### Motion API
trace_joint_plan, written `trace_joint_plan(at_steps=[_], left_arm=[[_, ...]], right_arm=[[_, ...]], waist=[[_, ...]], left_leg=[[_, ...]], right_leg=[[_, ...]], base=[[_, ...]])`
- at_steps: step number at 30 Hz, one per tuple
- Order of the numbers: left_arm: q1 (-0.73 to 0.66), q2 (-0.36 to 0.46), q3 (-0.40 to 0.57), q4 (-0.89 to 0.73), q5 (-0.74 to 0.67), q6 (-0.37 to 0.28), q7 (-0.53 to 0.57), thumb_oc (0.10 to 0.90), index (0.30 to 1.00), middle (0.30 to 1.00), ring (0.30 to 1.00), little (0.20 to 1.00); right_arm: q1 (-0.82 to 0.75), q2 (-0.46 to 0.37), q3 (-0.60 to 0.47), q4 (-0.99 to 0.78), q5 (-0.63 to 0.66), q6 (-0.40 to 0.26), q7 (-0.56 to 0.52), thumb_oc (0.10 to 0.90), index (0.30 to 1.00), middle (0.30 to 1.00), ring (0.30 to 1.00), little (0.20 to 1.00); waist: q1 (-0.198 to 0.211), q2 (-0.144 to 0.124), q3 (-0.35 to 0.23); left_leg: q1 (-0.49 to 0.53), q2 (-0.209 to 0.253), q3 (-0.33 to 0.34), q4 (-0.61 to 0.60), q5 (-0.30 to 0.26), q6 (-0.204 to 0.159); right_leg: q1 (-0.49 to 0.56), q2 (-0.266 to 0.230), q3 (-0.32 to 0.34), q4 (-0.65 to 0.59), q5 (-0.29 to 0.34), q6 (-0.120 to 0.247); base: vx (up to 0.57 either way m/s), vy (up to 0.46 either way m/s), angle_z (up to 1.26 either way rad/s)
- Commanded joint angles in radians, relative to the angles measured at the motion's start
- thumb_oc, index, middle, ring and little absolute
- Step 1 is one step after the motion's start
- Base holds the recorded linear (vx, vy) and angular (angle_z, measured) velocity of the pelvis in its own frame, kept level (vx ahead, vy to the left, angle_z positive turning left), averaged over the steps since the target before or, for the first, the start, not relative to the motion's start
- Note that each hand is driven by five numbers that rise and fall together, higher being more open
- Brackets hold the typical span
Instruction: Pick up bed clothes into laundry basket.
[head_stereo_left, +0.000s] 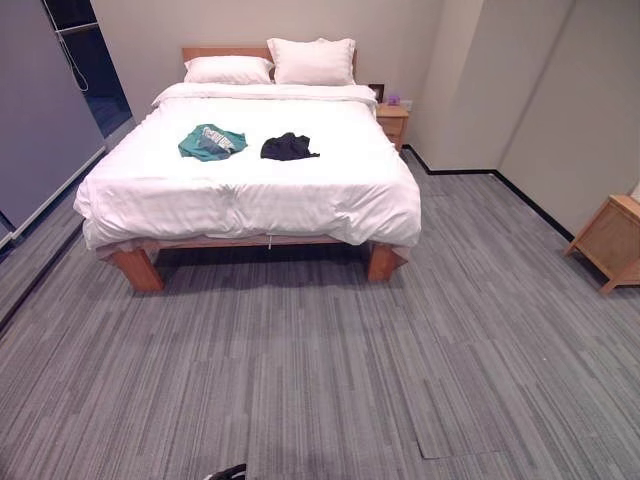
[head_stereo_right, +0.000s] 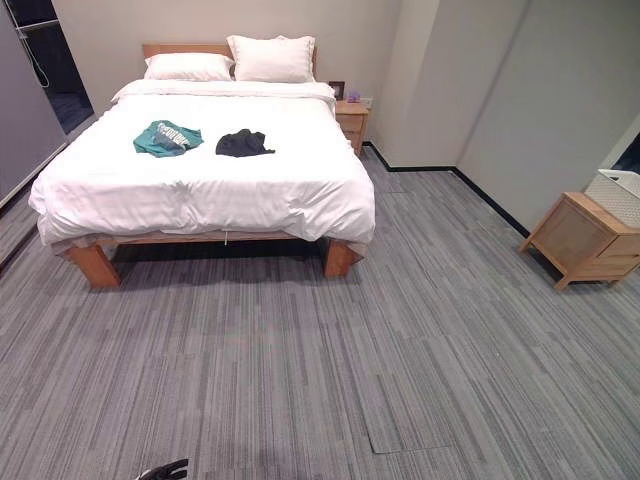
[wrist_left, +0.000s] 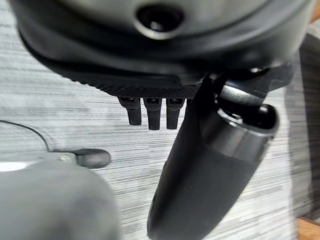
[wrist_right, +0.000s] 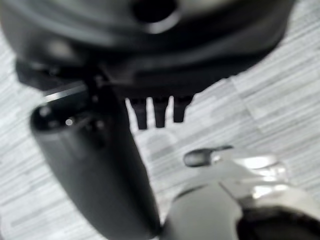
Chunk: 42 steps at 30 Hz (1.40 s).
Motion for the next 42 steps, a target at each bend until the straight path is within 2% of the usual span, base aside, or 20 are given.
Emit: trace_joint_plan(at_steps=[1, 18, 35, 39, 41, 42], left_arm=[[-0.064, -0.01, 0.025, 0.035, 0.008, -0.036, -0.006, 0.8, 0.9, 0.9, 0.9, 0.9], [-0.049, -0.03, 0.029, 0.054, -0.02, -0.02, -0.021, 0.8, 0.9, 0.9, 0.9, 0.9], [-0.05, -0.028, 0.032, 0.063, -0.02, -0.021, -0.015, 0.8, 0.9, 0.9, 0.9, 0.9], [-0.065, -0.016, 0.068, -0.024, -0.153, -0.05, 0.035, 0.8, 0.9, 0.9, 0.9, 0.9], [-0.071, -0.003, 0.069, -0.165, -0.22, -0.076, 0.052, 0.8, 0.9, 0.9, 0.9, 0.9], [-0.07, -0.003, 0.068, -0.167, -0.22, -0.075, 0.053, 0.8, 0.9, 0.9, 0.9, 0.9]], right_arm=[[-0.036, -0.037, -0.021, 0.046, 0.004, -0.021, 0.014, 0.8, 0.9, 0.9, 0.9, 0.9], [-0.036, -0.007, 0.029, 0.002, -0.008, -0.025, 0.029, 0.8, 0.9, 0.9, 0.9, 0.9], [-0.043, -0.009, 0.024, -0.003, -0.01, -0.033, 0.015, 0.8, 0.9, 0.9, 0.9, 0.9], [-0.057, -0.017, -0.043, -0.13, 0.133, -0.077, -0.034, 0.8, 0.9, 0.9, 0.9, 0.9], [-0.059, -0.03, -0.04, -0.265, 0.149, -0.096, -0.053, 0.8, 0.9, 0.9, 0.9, 0.9], [-0.057, -0.03, -0.04, -0.267, 0.148, -0.095, -0.054, 0.8, 0.9, 0.9, 0.9, 0.9]], waist=[[0.006, 0.002, -0.012], [0.013, -0.005, -0.009], [0.012, -0.007, -0.013], [0.007, -0.002, -0.015], [0.004, 0.001, -0.009], [0.004, 0.001, -0.009]], left_leg=[[-0.072, 0.058, 0.033, -0.007, 0.045, -0.062], [-0.069, 0.055, 0.03, -0.007, 0.038, -0.06], [-0.062, 0.05, 0.036, -0.007, 0.029, -0.057], [-0.056, 0.049, 0.039, -0.007, 0.025, -0.058], [-0.058, 0.049, 0.038, -0.007, 0.027, -0.058], [-0.057, 0.049, 0.038, -0.007, 0.027, -0.058]], right_leg=[[-0.023, -0.09, -0.026, 0.023, -0.016, 0.12], [-0.016, -0.094, -0.033, 0.017, -0.018, 0.121], [-0.012, -0.101, -0.03, 0.014, -0.014, 0.128], [-0.008, -0.102, -0.027, 0.014, -0.018, 0.131], [-0.013, -0.102, -0.027, 0.019, -0.018, 0.132], [-0.012, -0.103, -0.027, 0.019, -0.018, 0.132]], base=[[0.0, 0.0, 0.0], [0.0, 0.0, 0.0], [0.0, 0.001, 0.0], [0.02, 0.013, -0.01], [-0.01, 0.017, -0.04], [-0.02, 0.014, -0.05]])
